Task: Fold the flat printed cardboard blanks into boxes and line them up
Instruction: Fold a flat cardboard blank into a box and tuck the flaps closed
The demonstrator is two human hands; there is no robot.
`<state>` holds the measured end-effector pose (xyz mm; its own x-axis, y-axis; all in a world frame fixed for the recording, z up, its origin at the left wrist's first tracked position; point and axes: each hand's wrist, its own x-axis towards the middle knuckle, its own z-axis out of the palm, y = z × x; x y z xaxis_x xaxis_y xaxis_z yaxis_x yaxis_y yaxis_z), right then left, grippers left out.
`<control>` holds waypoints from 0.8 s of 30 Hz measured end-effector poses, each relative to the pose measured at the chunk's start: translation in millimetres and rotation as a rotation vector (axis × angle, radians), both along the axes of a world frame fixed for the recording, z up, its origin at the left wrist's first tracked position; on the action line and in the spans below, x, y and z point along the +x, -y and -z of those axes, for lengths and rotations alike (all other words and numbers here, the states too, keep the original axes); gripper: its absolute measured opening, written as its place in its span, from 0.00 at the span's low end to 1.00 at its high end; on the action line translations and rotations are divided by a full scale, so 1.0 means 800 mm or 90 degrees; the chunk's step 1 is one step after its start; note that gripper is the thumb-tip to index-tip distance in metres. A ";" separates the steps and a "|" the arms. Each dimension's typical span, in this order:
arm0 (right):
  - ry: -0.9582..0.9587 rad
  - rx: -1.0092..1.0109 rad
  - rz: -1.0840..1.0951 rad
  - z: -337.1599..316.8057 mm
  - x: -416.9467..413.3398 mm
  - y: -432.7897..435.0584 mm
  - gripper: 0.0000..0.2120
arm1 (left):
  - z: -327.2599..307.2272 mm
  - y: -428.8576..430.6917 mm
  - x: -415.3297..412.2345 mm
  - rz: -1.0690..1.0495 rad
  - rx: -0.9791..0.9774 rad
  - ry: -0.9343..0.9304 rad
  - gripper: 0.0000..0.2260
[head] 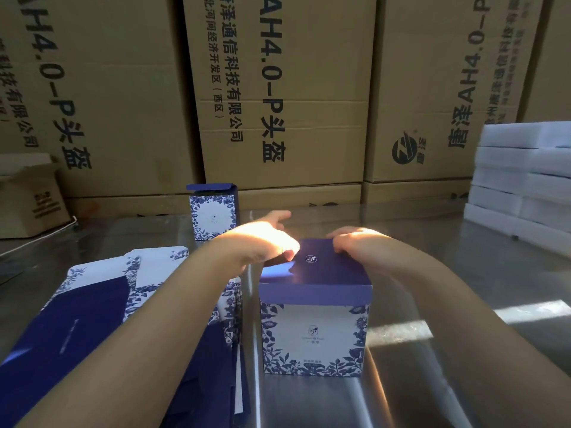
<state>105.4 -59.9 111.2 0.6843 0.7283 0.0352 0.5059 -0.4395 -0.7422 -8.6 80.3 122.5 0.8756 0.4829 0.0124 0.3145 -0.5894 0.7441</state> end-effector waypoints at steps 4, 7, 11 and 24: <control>0.248 -0.225 0.019 -0.011 -0.011 -0.010 0.16 | 0.013 0.005 0.038 -0.035 0.162 -0.088 0.19; 0.384 -0.270 0.039 -0.014 -0.019 -0.019 0.14 | 0.021 0.010 0.047 -0.098 0.255 -0.132 0.16; 0.321 -0.216 -0.036 -0.015 -0.021 -0.025 0.12 | 0.019 0.013 0.040 -0.109 0.280 -0.124 0.14; 0.096 -0.031 -0.029 -0.001 0.003 -0.034 0.15 | 0.023 -0.011 0.037 -0.073 -0.062 0.093 0.07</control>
